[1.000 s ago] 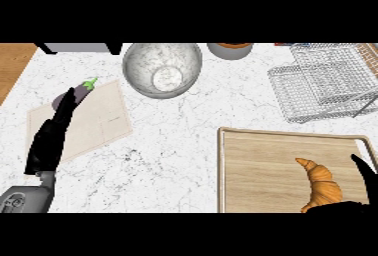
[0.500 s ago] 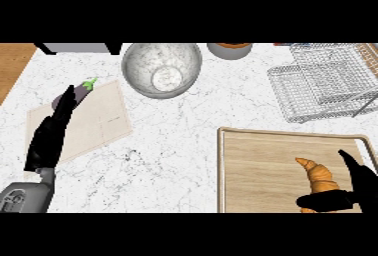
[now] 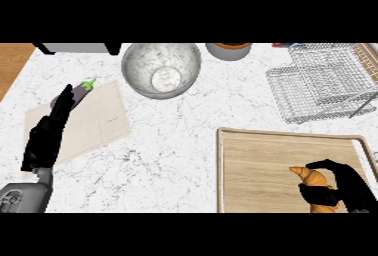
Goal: Pick the croissant from the tray and place it in the tiered basket
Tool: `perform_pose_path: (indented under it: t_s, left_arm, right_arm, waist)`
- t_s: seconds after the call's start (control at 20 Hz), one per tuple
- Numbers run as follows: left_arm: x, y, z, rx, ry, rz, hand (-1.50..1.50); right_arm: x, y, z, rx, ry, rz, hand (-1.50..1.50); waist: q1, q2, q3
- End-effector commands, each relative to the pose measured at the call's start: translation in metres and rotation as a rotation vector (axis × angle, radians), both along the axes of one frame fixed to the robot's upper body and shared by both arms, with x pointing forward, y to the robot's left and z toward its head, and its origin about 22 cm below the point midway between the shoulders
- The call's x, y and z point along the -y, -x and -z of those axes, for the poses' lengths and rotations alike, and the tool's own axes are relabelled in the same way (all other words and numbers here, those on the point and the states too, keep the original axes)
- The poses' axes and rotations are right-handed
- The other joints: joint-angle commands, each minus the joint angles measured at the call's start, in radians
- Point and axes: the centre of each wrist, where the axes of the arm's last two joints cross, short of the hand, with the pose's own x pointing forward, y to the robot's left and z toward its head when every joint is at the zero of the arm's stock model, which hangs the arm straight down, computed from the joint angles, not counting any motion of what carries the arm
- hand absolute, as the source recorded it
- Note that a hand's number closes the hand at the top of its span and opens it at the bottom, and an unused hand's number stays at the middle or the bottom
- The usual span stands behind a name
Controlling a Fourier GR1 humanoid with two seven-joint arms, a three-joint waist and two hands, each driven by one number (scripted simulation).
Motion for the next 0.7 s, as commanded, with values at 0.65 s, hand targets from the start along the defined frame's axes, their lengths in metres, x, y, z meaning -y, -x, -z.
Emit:
perform_pose_path:
  t_s: [0.65]
  left_arm:
    - [0.015, -0.007, 0.003, 0.006, 0.001, 0.037, 0.00]
  right_arm:
    - [-0.086, -0.006, -0.017, 0.197, 0.060, -0.543, 1.50]
  waist:
    - [0.050, 0.012, 0.012]
